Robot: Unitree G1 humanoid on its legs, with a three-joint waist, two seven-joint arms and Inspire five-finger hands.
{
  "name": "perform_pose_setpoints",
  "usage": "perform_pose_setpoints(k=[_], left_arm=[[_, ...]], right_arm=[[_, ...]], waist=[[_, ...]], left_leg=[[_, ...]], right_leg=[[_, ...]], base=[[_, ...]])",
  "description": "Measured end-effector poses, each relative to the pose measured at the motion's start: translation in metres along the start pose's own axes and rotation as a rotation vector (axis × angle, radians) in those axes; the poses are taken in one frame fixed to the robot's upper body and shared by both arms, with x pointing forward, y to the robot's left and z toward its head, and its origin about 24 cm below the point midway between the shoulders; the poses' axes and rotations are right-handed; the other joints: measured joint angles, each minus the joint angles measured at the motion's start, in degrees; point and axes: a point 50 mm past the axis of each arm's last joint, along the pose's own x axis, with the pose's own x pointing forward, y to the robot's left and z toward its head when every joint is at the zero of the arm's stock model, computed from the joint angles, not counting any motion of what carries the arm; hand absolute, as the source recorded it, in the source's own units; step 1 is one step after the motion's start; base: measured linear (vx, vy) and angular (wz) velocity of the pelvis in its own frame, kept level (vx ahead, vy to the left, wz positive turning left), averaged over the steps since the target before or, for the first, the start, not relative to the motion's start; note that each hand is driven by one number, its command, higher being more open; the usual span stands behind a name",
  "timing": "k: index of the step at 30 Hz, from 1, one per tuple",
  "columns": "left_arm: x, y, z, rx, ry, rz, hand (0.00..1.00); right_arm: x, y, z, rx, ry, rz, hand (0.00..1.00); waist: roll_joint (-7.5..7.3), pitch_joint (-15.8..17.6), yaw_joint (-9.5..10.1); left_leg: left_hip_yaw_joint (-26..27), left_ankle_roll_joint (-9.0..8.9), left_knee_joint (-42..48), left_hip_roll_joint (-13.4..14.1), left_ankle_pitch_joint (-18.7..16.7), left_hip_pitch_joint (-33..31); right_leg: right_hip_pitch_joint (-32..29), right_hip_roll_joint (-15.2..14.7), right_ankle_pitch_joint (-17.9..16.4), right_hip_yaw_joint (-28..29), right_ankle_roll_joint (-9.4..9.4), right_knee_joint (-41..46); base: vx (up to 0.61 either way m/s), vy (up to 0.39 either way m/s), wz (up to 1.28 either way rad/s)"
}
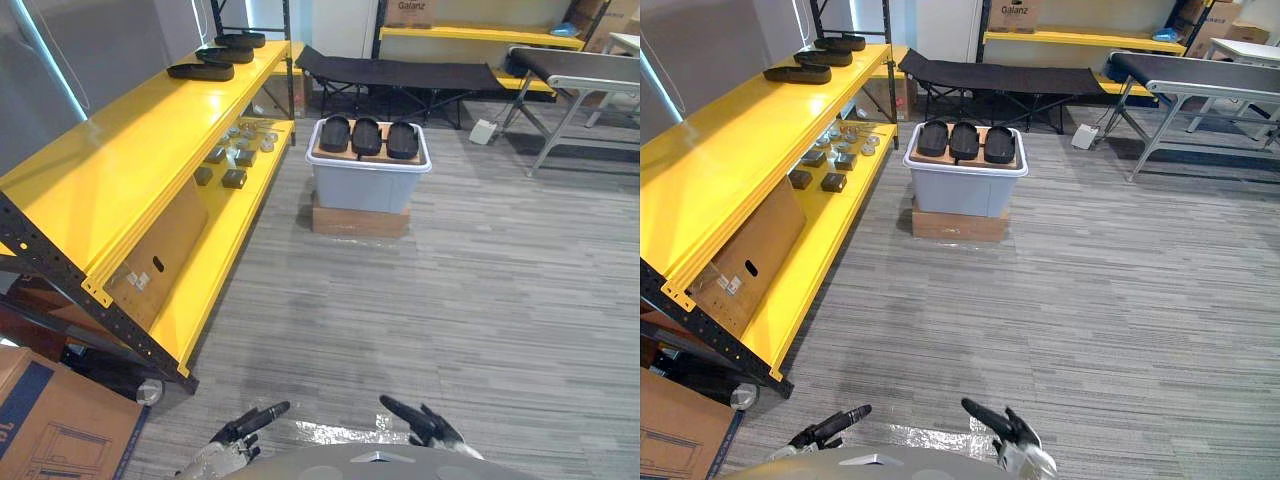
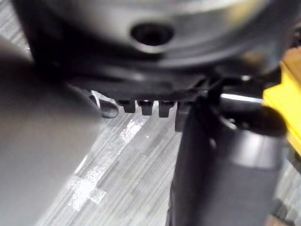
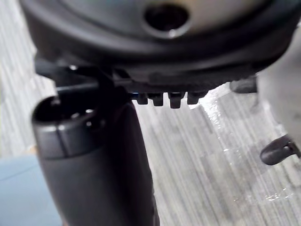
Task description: Walk over and take three plastic housings, then place them on the shelf
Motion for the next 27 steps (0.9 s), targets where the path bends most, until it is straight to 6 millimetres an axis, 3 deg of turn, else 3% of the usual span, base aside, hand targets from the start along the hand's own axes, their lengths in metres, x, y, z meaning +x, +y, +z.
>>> perform_pose_setpoints(k=[3,6,9,14,20,22,24,25,27], left_arm=[[0.003,-0.025,0.018,0.089,-0.047,-0.090,1.00],[0.003,-0.040,0.030,0.088,-0.090,-0.160,1.00],[0.003,-0.044,0.039,0.063,-0.116,-0.179,1.00],[0.003,-0.047,0.042,0.060,-0.133,-0.192,1.00],[0.000,-0.041,0.034,0.026,-0.141,-0.191,1.00],[0.000,-0.041,0.029,0.026,-0.136,-0.193,1.00],[-0.001,-0.039,0.028,0.029,-0.131,-0.192,1.00],[-0.001,-0.037,0.029,0.053,-0.131,-0.193,1.00],[-0.003,-0.025,0.032,0.078,-0.139,-0.163,1.00]], right_arm=[[0.006,0.019,0.032,-0.031,-0.110,0.056,1.00],[0.008,0.029,0.046,-0.051,-0.150,0.086,1.00],[0.008,0.030,0.049,-0.063,-0.155,0.090,1.00],[0.008,0.028,0.049,-0.064,-0.152,0.086,1.00],[0.008,0.023,0.047,-0.066,-0.148,0.072,1.00],[0.007,0.016,0.049,-0.070,-0.157,0.041,1.00],[0.006,0.013,0.048,-0.064,-0.162,0.018,1.00],[0.004,0.010,0.040,-0.041,-0.150,0.007,1.00],[0.001,0.008,0.039,0.002,-0.182,-0.006,1.00]], waist=[[0.37,0.4,-0.73],[-0.11,0.9,-0.90],[-0.38,1.4,-1.28],[0.62,2.8,-2.66],[0.85,3.9,-2.54],[2.15,5.6,-2.55],[2.21,7.4,-2.58],[1.09,8.4,-2.91],[-0.17,9.4,-3.48]], left_leg=[[-1.0,0.05,0.0,-0.6,0.1,-1.0],[-1.0,0.05,0.0,-0.8,0.1,-1.0],[-1.0,0.05,0.2,-0.8,0.1,-1.1],[-0.9,0.03,0.2,-0.8,0.1,-1.0],[0.3,0.06,0.2,-0.8,-0.1,-1.0],[0.2,0.27,0.2,0.2,-0.9,-1.0],[-0.3,0.85,0.2,0.2,-0.8,-0.6],[-1.6,2.13,0.3,-0.8,-1.1,0.1],[-2.9,2.88,1.7,-1.4,-1.8,0.3]], right_leg=[[-0.5,-0.3,0.5,-0.8,0.44,-0.9],[-0.5,-0.4,0.5,-0.7,0.48,-1.0],[-0.6,-0.4,0.6,-0.7,0.47,-1.1],[-0.3,-0.4,1.0,-0.6,0.51,-1.1],[-2.0,-0.7,1.7,1.2,0.24,0.7],[-7.1,-1.8,0.6,2.1,-0.68,11.5],[-12.5,-4.3,-0.2,2.6,-1.13,24.3],[-17.1,-7.0,-0.5,3.7,-1.27,34.7],[-20.5,-8.4,-1.9,7.2,-2.09,40.7]], base=[[-0.02,0.026,0.14],[0.01,0.019,-0.02],[0.00,0.000,0.00],[-0.01,0.002,-0.02],[-0.06,0.033,-0.15],[-0.08,0.106,-0.05],[-0.11,0.103,0.19],[-0.07,0.064,0.49],[0.02,0.013,0.45]])
